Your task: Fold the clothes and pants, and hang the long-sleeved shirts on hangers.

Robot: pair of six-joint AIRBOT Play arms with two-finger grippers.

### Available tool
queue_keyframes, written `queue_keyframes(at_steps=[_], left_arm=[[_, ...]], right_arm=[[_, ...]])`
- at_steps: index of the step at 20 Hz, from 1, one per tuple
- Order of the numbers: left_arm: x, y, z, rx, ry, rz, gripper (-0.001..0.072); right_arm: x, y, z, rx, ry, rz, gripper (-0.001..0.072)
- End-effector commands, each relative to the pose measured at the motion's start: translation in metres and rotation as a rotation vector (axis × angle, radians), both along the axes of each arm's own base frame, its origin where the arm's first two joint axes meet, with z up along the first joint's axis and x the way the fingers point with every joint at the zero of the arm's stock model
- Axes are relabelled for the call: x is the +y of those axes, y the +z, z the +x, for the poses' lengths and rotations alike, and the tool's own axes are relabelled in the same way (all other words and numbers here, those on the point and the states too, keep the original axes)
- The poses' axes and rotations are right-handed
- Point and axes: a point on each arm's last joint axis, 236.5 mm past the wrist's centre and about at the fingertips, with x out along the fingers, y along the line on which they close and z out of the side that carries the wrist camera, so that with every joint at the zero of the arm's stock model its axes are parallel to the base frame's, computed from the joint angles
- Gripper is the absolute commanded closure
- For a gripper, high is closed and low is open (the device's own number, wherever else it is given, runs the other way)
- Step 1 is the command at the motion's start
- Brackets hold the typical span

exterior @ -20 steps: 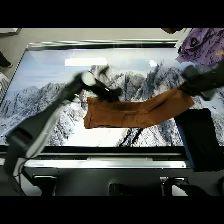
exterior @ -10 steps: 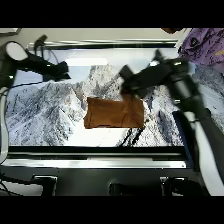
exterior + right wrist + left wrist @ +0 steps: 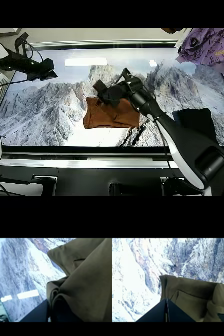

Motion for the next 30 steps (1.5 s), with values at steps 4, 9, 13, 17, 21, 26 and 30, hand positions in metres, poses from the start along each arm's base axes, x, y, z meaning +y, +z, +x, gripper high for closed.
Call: queue_keyframes(at_steps=[4, 9, 13, 17, 21, 26, 30], left_arm=[[0.003, 0.001, 0.0, 0.0, 0.005, 0.002, 0.0692], [0.003, 0.0, 0.0, -0.006, -0.008, 0.009, 0.0692], [0.003, 0.0, 0.0, -0.005, -0.008, 0.008, 0.0691], [0.003, 0.0, 0.0, -0.005, -0.008, 0.009, 0.0692], [0.003, 0.0, 0.0, -0.007, -0.014, 0.012, 0.0691], [0.005, 0.0, 0.0, -0.008, -0.01, 0.012, 0.0691], [0.009, 0.0, 0.001, -0.007, -0.002, 0.011, 0.0691]], right_arm=[[0.017, -0.026, -0.013, 0.063, 0.065, 0.002, 0.0688], [0.017, -0.049, -0.015, 0.086, 0.095, -0.039, 0.0687], [0.019, -0.07, -0.013, 0.085, 0.131, -0.069, 0.0571], [0.02, -0.036, 0.001, -0.036, 0.152, -0.031, 0.0348], [-0.051, 0.029, 0.027, -0.11, 0.085, -0.025, 0.0322], [-0.229, 0.063, 0.037, -0.12, 0.096, -0.131, 0.0229], [-0.317, 0.014, 0.011, -0.011, 0.16, -0.098, 0.0229]])
